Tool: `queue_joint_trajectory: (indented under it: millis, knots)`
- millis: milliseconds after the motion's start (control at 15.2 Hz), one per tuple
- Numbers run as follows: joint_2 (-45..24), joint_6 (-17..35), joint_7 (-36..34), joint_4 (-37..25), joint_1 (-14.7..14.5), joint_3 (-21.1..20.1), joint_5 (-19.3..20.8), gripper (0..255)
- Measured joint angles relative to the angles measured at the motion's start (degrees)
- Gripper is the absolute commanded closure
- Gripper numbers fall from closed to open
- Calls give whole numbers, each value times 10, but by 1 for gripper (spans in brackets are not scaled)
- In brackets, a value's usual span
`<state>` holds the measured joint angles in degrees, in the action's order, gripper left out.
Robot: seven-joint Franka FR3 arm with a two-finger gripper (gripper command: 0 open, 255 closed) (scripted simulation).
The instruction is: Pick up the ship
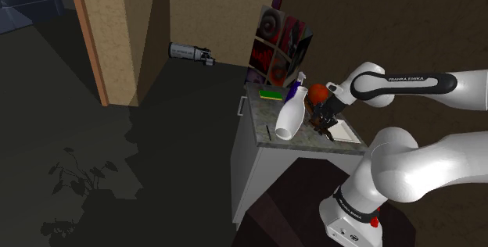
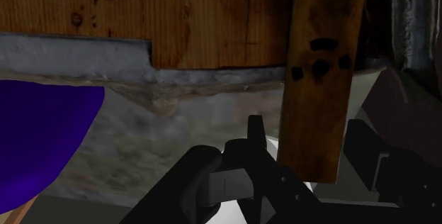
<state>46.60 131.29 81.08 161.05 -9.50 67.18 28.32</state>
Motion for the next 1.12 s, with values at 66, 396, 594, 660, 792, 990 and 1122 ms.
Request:
queue_joint_trajectory:
  millis: [66,396,594,660,792,990,1122]
  knots:
    - [0,0,0,0,0,0,0,255]
    - [0,0,1,0,0,0,0,255]
    - [13,-21,-3,-6,10,-18,-6,255]
    - [17,-30,-5,-9,12,-25,-9,255]
    - [30,-49,-9,-14,22,-42,-14,255]
    - [47,-76,-16,-21,31,-67,-23,255]
    - [54,-95,-20,-32,32,-81,-31,255]
